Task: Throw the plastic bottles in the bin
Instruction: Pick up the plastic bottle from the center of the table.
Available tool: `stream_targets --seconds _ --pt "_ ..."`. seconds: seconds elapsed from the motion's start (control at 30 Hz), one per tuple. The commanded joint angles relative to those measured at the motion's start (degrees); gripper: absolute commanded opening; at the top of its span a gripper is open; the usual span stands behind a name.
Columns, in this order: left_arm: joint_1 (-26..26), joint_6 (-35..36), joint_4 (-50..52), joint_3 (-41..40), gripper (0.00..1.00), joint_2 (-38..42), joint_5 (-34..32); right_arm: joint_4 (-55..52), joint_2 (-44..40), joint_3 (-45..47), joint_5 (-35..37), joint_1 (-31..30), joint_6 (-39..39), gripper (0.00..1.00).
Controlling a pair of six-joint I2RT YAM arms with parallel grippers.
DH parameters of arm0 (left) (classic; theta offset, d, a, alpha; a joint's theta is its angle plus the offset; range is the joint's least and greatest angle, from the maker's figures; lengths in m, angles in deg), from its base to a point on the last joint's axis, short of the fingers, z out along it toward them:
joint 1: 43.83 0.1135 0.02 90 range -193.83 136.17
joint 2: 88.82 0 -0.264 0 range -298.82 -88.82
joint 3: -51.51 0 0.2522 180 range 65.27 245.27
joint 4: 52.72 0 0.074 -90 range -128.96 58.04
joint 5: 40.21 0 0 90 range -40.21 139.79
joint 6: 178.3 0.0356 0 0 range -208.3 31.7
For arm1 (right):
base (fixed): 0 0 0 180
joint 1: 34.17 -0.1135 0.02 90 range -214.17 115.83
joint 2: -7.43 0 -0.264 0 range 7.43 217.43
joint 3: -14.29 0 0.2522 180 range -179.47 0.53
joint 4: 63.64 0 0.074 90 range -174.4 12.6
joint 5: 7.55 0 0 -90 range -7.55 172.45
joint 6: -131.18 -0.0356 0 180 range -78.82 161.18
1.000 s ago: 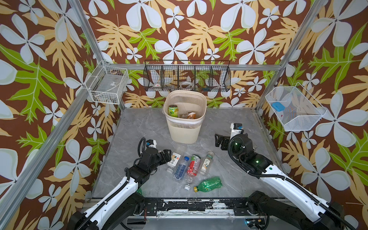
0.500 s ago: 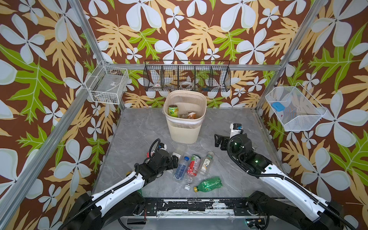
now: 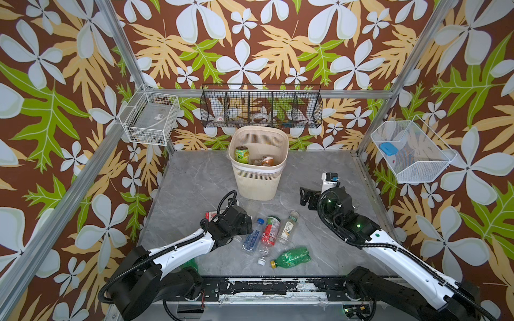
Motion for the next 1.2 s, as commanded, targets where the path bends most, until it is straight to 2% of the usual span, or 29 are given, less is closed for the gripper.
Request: stream_targets --seconds 0.0,0.53,0.73,1.0,1.17 --pt "-0.1 1.5 -0.4 1.0 0.9 -2.0 -1.0 0.5 -0.2 0.0 1.4 -0.1 -0.2 1.0" --pt "-0.1 2.4 -0.6 5.8 0.87 -12.6 -2.6 0.4 -0.4 0.2 1.9 0.0 0.3 1.0" --pt "-0.1 2.5 -0.4 6.9 0.76 -15.0 -2.4 0.4 -0.1 -0.1 2.0 0.1 0.5 1.0" --pt "-0.1 2.8 0.7 8.2 0.64 -13.7 -3.2 0.6 0.4 -0.6 2.0 0.1 0.5 0.99" --pt "-0.1 3.2 2.0 8.8 0.59 -9.0 -4.5 0.7 0.3 -0.8 2.1 0.1 0.5 0.99"
